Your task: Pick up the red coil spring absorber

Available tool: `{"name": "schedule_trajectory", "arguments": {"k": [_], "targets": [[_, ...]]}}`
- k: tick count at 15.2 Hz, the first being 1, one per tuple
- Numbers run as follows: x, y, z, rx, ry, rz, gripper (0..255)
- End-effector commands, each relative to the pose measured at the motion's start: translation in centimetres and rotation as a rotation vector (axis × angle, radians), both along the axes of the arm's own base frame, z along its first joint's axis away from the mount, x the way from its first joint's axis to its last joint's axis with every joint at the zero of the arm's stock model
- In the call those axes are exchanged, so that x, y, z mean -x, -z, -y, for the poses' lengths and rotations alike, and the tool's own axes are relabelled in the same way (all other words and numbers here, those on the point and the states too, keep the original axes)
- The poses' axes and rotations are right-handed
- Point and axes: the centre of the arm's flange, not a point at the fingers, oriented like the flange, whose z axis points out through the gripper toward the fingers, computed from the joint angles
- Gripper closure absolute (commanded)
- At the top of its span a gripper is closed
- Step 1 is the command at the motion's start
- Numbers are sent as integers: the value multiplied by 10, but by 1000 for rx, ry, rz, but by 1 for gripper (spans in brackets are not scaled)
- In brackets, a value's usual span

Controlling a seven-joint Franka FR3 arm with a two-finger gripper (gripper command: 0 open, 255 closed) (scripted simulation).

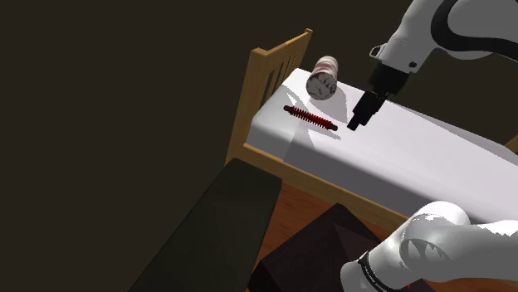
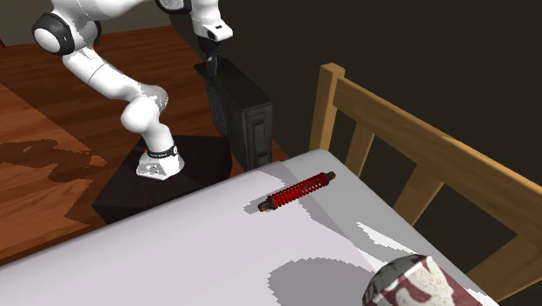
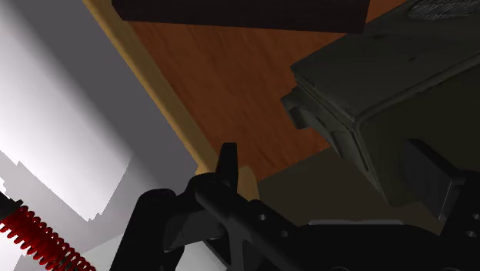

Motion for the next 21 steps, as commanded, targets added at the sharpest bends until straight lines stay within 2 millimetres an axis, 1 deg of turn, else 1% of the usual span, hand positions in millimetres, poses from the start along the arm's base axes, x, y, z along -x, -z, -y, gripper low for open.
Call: {"name": "schedule_trajectory", "arguments": {"k": [1, 11, 21], "targets": [[0, 0, 0, 0, 0, 0, 0], [-77, 55, 85, 48, -88, -2, 0], [-161, 107, 165, 97, -177, -4, 0]]}}
